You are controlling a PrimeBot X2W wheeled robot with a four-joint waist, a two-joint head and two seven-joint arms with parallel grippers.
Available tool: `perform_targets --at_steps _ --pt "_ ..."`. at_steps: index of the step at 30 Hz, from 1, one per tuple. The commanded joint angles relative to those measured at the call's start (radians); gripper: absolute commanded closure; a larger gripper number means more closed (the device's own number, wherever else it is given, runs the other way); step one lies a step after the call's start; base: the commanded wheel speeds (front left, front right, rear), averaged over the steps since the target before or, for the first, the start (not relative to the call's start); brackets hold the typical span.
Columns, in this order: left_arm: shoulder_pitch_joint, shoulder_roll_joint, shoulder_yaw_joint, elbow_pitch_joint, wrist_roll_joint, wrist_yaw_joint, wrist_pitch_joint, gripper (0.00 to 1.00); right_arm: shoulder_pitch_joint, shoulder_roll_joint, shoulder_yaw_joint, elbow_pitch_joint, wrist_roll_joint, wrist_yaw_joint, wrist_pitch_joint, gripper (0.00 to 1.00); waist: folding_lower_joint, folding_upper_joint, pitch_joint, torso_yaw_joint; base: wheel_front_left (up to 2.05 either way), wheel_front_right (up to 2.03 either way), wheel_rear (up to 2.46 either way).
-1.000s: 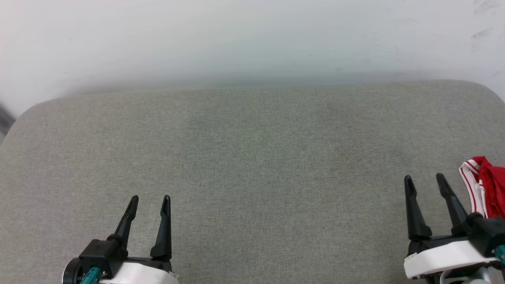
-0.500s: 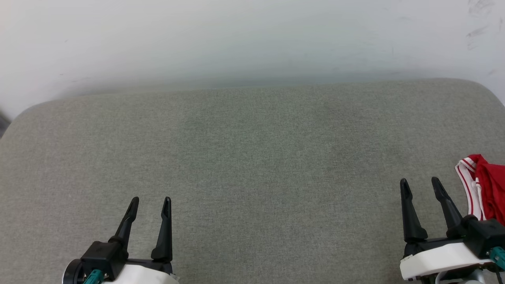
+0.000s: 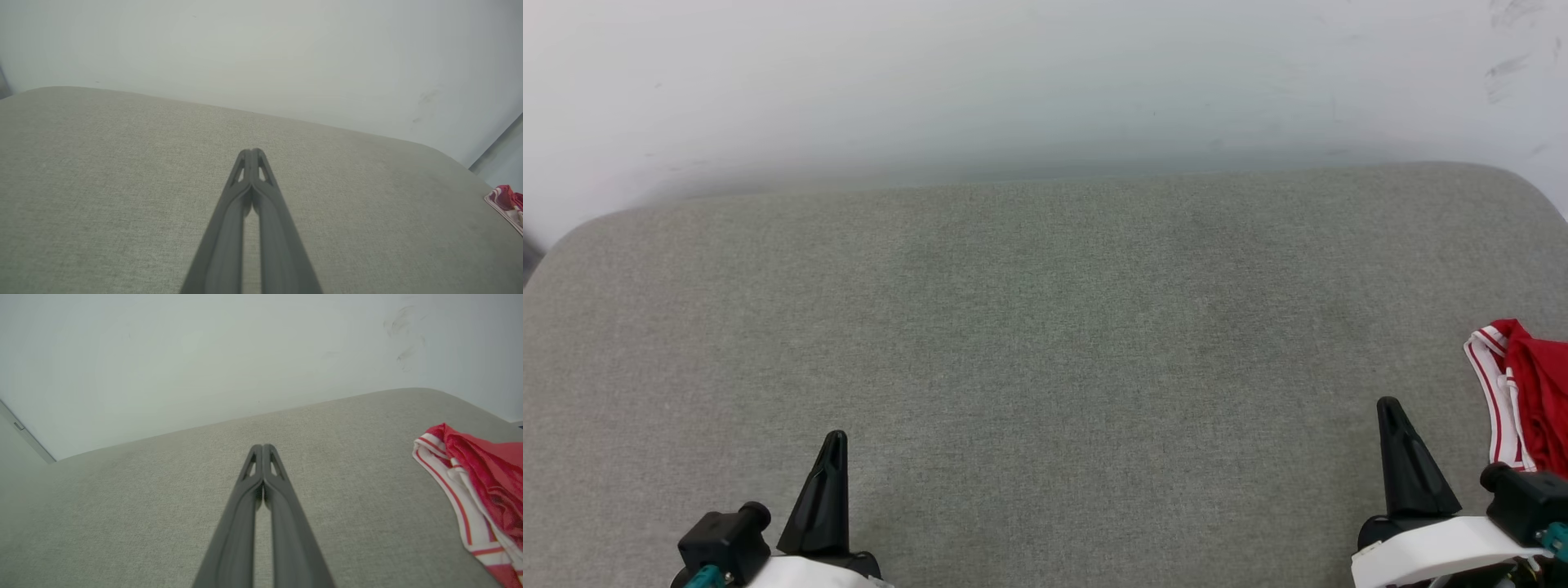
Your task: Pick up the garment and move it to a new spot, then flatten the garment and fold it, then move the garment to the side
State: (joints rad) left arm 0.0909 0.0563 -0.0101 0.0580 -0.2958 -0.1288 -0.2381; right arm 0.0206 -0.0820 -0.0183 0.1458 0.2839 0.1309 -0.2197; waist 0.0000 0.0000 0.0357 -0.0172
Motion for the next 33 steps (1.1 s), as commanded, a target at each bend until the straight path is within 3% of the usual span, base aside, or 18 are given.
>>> perform_targets --at_steps 1,33 --pt "-0.026 0.008 0.003 -0.008 -0.055 0.002 0.009 1.00 -0.023 0.002 -0.006 -0.010 0.055 0.000 0.010 1.00 0.0000 0.0000 -0.001 0.000 0.00 0.00 0.00" --pt "-0.097 0.026 0.019 0.071 -0.567 -0.001 0.117 1.00 -0.069 0.011 -0.038 0.030 0.547 0.000 0.132 1.00 0.0000 0.0000 -0.009 0.005 0.00 0.00 0.00"
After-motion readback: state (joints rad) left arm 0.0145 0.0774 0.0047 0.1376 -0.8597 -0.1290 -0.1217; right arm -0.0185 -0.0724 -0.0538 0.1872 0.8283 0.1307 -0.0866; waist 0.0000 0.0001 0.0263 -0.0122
